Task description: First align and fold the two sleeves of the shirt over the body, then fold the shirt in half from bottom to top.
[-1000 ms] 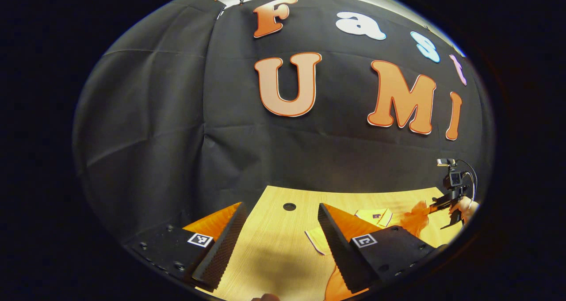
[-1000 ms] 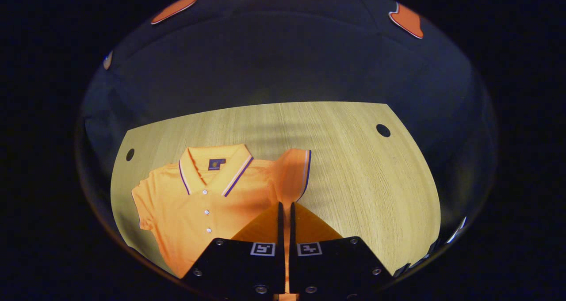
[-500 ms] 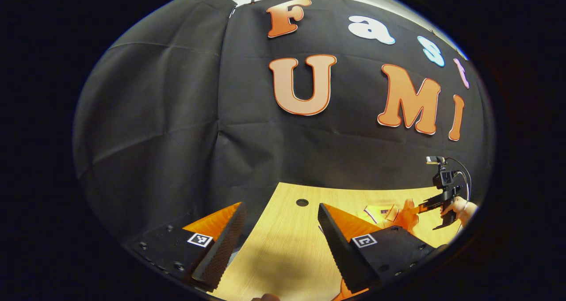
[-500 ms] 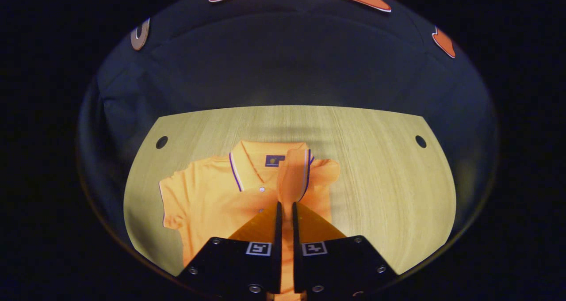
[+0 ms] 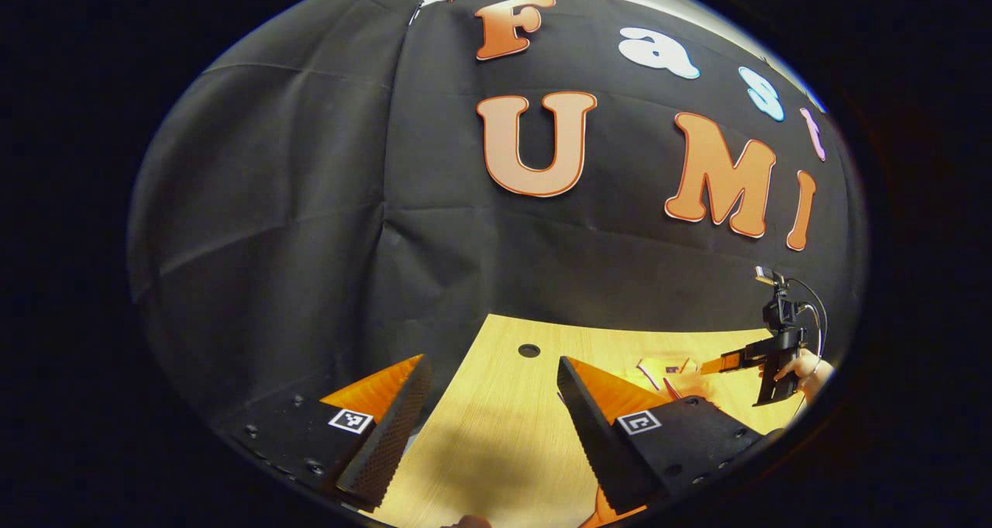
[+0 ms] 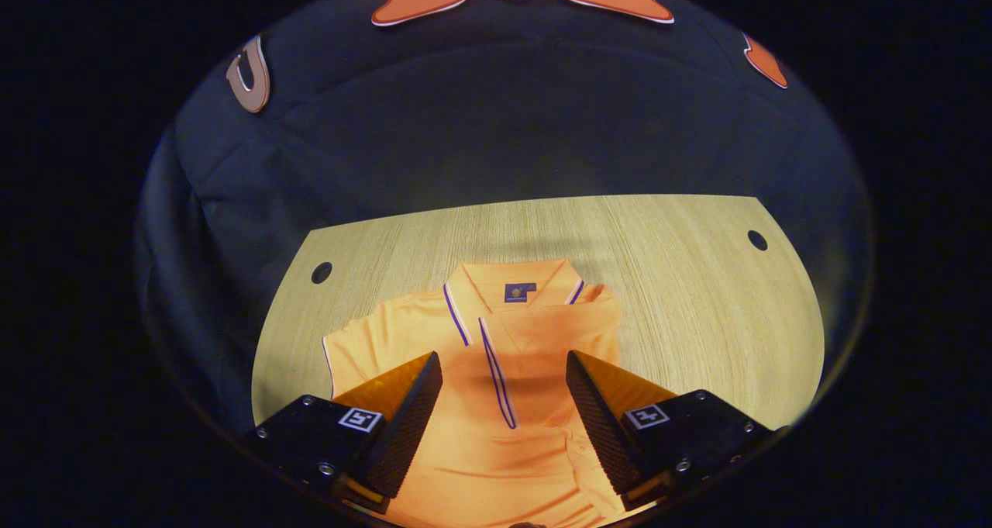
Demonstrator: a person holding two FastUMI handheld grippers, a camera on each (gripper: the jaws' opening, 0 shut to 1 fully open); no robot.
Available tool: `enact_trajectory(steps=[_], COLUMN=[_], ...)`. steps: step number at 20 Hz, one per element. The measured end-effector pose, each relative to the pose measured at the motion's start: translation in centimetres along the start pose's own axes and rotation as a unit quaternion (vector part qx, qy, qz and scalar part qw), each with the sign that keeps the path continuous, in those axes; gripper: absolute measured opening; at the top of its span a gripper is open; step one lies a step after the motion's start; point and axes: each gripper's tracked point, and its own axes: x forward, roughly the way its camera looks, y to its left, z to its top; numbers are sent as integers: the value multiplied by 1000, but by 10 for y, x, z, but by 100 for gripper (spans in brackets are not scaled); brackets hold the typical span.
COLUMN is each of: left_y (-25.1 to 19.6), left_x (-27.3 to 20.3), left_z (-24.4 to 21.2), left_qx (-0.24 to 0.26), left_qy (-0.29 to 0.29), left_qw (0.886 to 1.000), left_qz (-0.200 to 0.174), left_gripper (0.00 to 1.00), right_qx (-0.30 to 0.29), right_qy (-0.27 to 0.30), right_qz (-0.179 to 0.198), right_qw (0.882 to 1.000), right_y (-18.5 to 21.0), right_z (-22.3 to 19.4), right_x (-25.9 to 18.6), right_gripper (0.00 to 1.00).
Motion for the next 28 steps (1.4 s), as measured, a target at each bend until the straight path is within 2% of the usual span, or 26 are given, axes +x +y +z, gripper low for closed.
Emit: enact_trajectory(steps=[4, 7, 13, 19, 22, 24, 25, 28], left_y=[-29, -57, -116, -157, -174, -182, -181, -169], left_x=[16, 27, 55, 96, 113, 125, 134, 155], left_z=[-2, -2, -8, -43, -79, -107, -121, -158], left_qx=[-9, -11, -10, 2, -40, -89, -105, -124], left_qy=[14, 24, 55, 138, 211, 262, 284, 350], left_qw=[1000, 999, 995, 987, 973, 958, 950, 927], left_qz=[-23, -45, -81, -83, -81, -80, -74, -51], left_gripper=[99, 99, 98, 99, 98, 96, 99, 99], right_qx=[-31, -41, -37, -42, -52, -53, -52, -50], right_qy=[-76, -132, -203, -247, -258, -258, -257, -251], right_qz=[-31, -37, -42, -36, -31, -21, -18, -21], right_qw=[996, 990, 978, 968, 964, 964, 965, 966], right_y=[-25, -35, -62, -90, -105, -113, -118, -141], right_z=[28, 53, 82, 96, 97, 96, 95, 93], right_x=[-33, -64, -120, -166, -177, -181, -182, -179], right_gripper=[98, 98, 98, 97, 97, 97, 98, 98])
